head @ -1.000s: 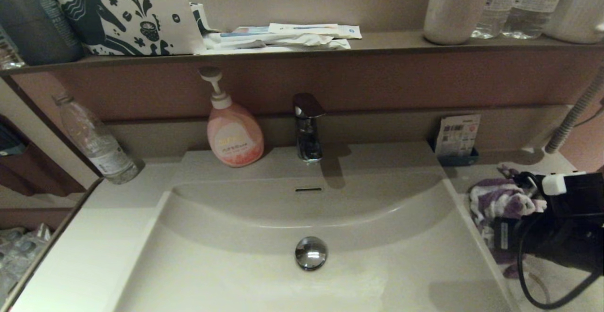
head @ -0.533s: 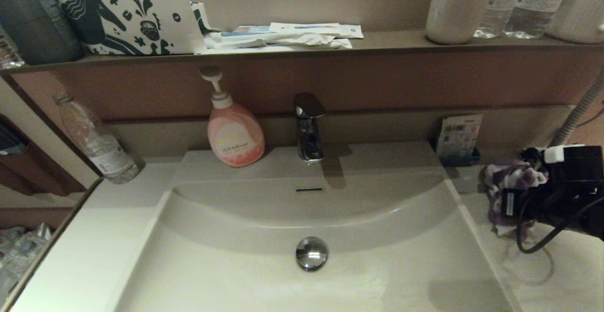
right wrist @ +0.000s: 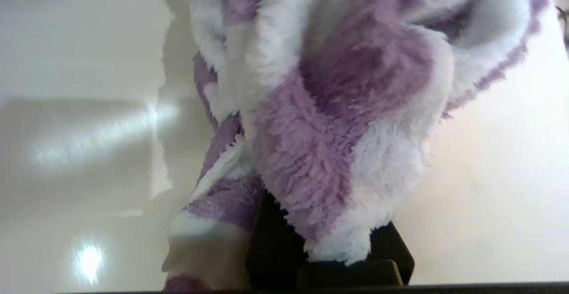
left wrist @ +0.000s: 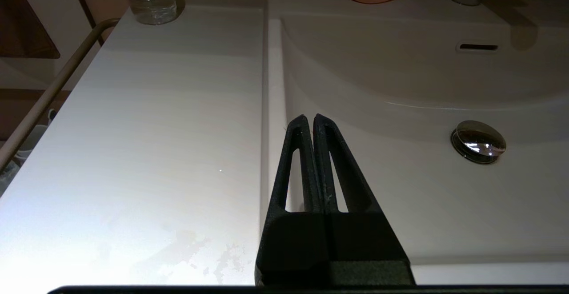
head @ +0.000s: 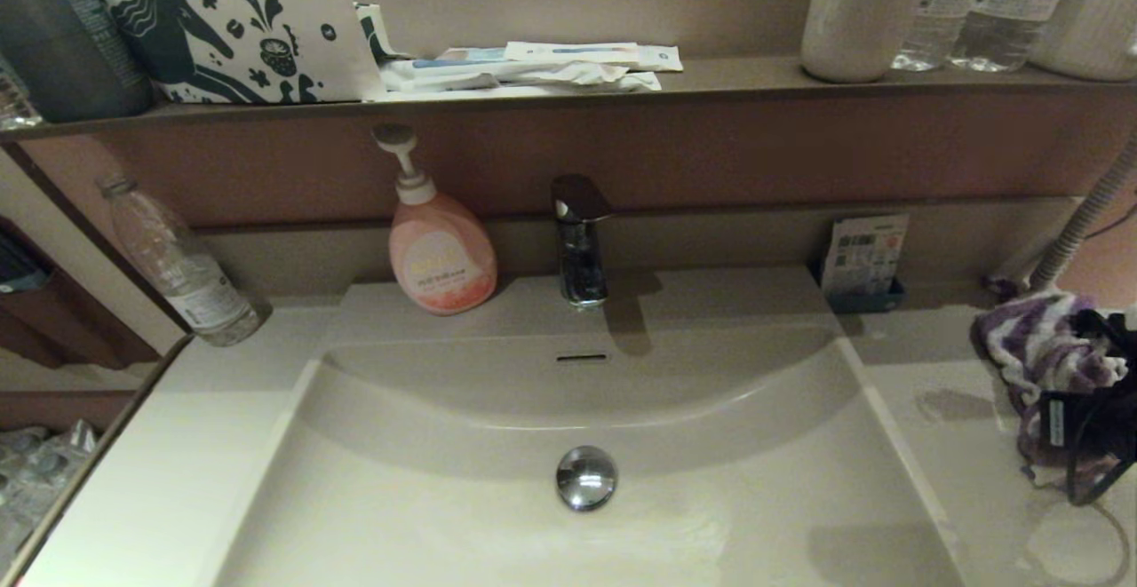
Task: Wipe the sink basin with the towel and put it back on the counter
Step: Wipe the sink
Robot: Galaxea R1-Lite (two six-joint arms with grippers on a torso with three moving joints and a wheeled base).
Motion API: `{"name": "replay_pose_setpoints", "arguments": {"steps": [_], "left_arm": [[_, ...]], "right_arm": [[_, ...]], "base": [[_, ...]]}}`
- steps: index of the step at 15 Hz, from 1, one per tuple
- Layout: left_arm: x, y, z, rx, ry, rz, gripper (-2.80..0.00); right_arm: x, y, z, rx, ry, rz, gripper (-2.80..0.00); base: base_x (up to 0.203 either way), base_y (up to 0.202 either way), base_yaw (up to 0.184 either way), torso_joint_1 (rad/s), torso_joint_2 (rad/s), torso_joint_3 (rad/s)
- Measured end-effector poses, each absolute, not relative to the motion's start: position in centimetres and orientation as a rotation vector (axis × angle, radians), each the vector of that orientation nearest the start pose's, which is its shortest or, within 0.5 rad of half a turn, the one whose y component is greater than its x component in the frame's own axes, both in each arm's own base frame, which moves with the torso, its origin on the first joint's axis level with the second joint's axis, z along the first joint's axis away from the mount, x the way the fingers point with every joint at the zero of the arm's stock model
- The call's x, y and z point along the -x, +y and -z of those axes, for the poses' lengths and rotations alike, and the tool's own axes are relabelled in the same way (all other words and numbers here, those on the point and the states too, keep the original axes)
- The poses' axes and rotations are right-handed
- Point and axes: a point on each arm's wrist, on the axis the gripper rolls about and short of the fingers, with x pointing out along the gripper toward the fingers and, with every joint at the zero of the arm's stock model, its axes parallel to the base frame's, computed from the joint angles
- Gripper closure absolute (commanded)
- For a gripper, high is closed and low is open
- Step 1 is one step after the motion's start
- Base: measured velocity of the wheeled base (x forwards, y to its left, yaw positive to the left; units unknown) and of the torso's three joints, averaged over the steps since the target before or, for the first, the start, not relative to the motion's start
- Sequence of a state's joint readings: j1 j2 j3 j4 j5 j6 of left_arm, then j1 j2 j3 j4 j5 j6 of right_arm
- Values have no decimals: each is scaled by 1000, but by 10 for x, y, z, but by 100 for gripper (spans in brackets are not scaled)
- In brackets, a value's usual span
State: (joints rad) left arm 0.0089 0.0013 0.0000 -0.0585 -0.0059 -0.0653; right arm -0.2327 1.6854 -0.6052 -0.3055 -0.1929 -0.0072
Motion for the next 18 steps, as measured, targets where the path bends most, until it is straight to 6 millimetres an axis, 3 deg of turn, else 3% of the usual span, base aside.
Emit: {"name": "replay_pose_setpoints", "arguments": {"steps": [3,6,9,13,18], "left_arm": [[23,0,-82,65,-57,-1,0],[23,0,-81,65,-56,-1,0],[23,0,-81,65,-57,-1,0],[23,0,-82,65,-58,-1,0],[23,0,-81,65,-57,-1,0]], "right_arm": [[-222,-33,-108,12,825,311,0],[-197,-10,-128,29,844,222,0],[-184,-4,-175,4,781,205,0],[-153,-2,-242,-74,763,216,0],[-108,-4,-300,-216,800,280,0]], "base": [[0,0,0,0,0,0],[0,0,0,0,0,0],[0,0,0,0,0,0],[0,0,0,0,0,0],[0,0,0,0,0,0]]}}
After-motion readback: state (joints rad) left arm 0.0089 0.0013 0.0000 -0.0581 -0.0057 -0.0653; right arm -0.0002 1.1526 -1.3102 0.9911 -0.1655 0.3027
